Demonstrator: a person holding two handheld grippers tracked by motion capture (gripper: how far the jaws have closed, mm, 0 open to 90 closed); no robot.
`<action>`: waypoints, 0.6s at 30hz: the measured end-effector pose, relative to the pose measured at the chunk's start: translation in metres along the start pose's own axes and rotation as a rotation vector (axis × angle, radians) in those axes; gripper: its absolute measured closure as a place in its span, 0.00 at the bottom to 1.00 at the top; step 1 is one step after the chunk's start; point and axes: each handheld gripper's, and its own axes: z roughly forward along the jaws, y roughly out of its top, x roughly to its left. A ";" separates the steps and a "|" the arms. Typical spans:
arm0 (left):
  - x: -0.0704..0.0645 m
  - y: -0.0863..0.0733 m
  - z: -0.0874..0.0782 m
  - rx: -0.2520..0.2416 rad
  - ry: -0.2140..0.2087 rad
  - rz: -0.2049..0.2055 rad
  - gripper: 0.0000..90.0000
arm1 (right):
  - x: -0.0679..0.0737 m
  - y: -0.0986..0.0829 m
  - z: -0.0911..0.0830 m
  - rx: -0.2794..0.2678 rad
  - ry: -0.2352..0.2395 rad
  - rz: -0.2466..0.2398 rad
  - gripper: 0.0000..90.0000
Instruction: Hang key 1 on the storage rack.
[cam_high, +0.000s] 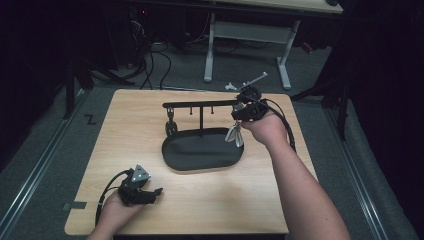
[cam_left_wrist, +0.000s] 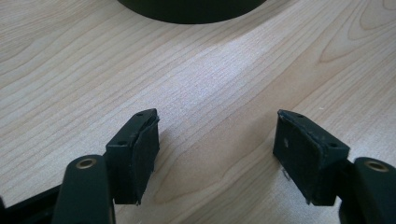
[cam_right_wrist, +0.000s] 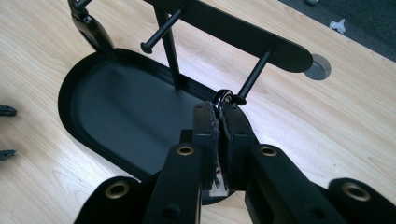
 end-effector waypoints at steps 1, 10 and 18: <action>0.000 0.000 0.000 0.000 0.000 0.000 0.35 | 0.000 0.000 0.000 0.001 -0.002 -0.002 0.95; -0.001 0.000 0.000 -0.002 -0.001 0.001 0.35 | 0.000 -0.010 -0.009 -0.008 -0.038 0.000 0.95; -0.002 0.001 0.001 0.001 -0.001 0.005 0.35 | -0.001 -0.006 -0.008 -0.046 -0.091 0.021 0.95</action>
